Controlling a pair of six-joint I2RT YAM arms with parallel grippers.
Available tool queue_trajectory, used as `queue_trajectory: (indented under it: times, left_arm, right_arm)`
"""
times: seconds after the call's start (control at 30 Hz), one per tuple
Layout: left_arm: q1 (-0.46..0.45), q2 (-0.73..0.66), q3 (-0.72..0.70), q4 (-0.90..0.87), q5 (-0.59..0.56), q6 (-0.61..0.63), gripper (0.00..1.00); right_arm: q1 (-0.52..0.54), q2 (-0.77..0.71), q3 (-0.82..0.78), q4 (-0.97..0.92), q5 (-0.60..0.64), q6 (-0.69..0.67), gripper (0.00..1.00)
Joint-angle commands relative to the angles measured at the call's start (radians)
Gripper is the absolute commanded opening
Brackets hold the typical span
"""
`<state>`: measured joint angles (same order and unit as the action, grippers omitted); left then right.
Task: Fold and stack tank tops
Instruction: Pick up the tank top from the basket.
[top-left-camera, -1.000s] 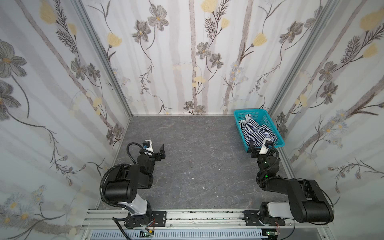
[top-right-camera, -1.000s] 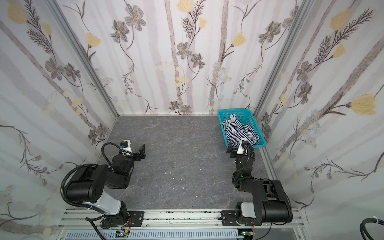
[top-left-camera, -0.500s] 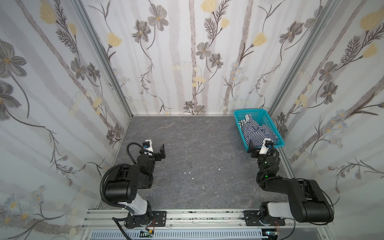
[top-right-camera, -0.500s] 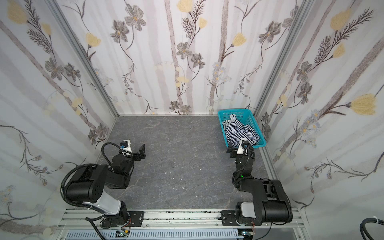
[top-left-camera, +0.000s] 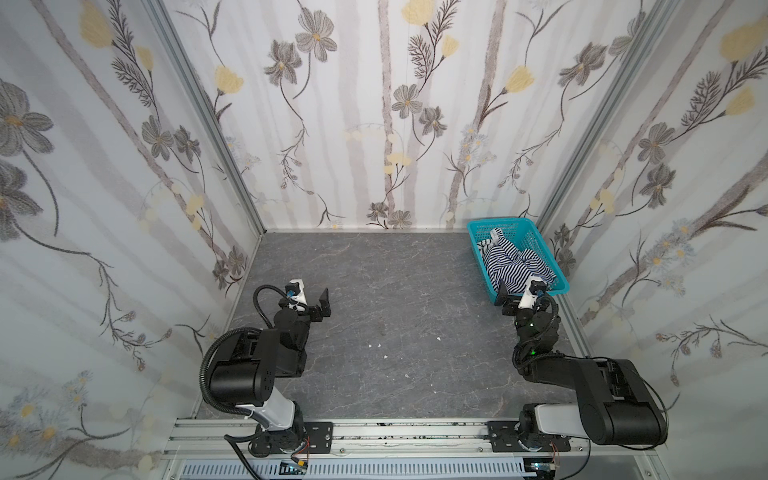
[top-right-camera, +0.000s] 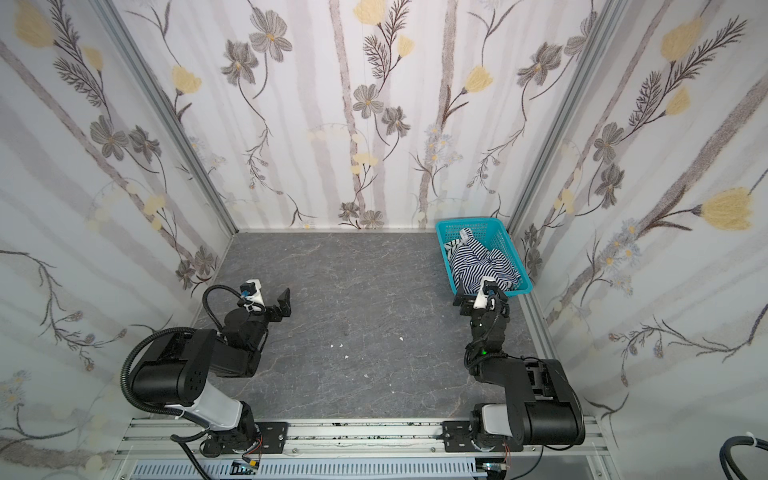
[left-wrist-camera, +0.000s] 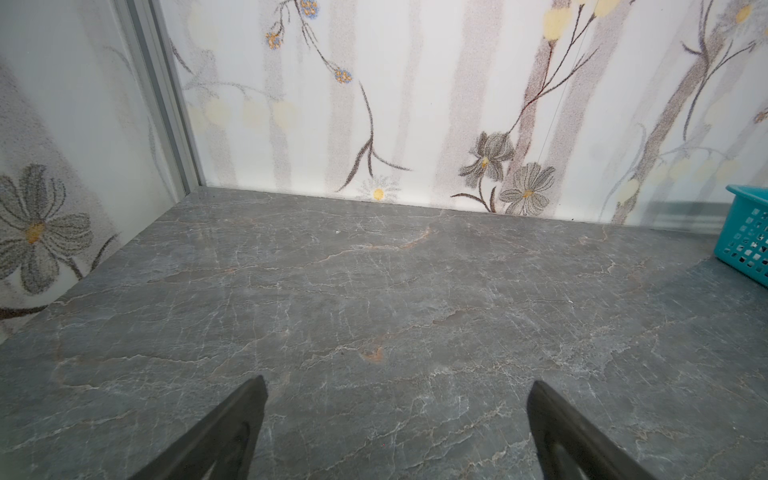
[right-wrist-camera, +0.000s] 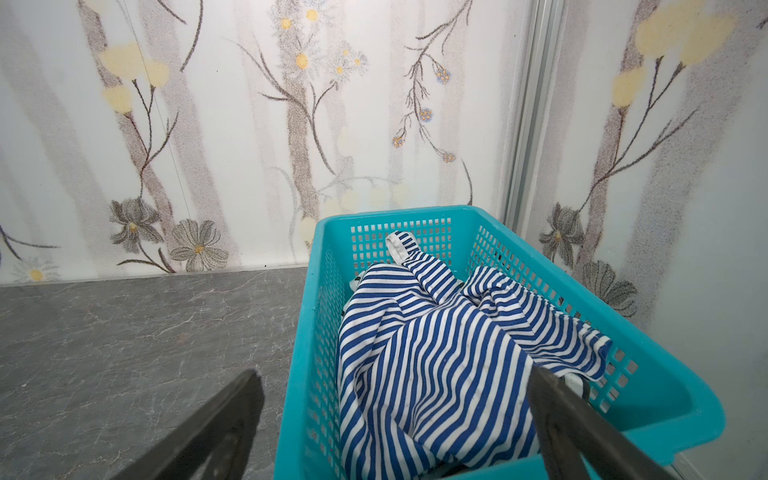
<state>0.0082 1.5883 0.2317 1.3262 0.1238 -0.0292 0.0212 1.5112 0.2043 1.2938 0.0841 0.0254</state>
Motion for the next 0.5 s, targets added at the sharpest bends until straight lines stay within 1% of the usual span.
queue_trajectory:
  times: [0.0, 0.07, 0.13, 0.23, 0.3, 0.33, 0.4, 0.47]
  left_arm:
    - [0.001, -0.002, 0.007, 0.019, -0.009, 0.000, 1.00]
    - [0.000, -0.002, 0.007, 0.019, -0.010, -0.001, 1.00]
    - [0.001, -0.003, 0.004, 0.019, -0.010, -0.001, 1.00]
    - [0.001, -0.007, 0.001, 0.021, -0.014, -0.002, 1.00]
    - [0.001, -0.023, -0.002, 0.021, -0.026, -0.006, 1.00]
    - [0.001, -0.035, -0.008, 0.019, -0.027, -0.006, 1.00]
    - [0.003, -0.066, -0.020, 0.019, -0.017, -0.006, 1.00]
    - [0.004, -0.102, -0.036, 0.018, 0.002, -0.001, 1.00]
  right_arm:
    - [0.000, 0.001, 0.005, 0.006, -0.010, 0.002, 1.00]
    - [0.000, -0.002, 0.001, 0.011, -0.014, 0.001, 1.00]
    - [0.005, -0.008, -0.027, 0.056, -0.051, -0.018, 1.00]
    - [0.024, -0.042, -0.065, 0.102, -0.009, -0.027, 1.00]
    - [0.037, -0.111, -0.076, 0.066, 0.032, -0.028, 1.00]
    - [0.043, -0.170, -0.068, -0.007, 0.059, -0.023, 1.00]
    - [0.045, -0.295, -0.027, -0.215, 0.119, 0.026, 1.00]
    - [0.043, -0.408, 0.049, -0.486, 0.224, 0.112, 1.00]
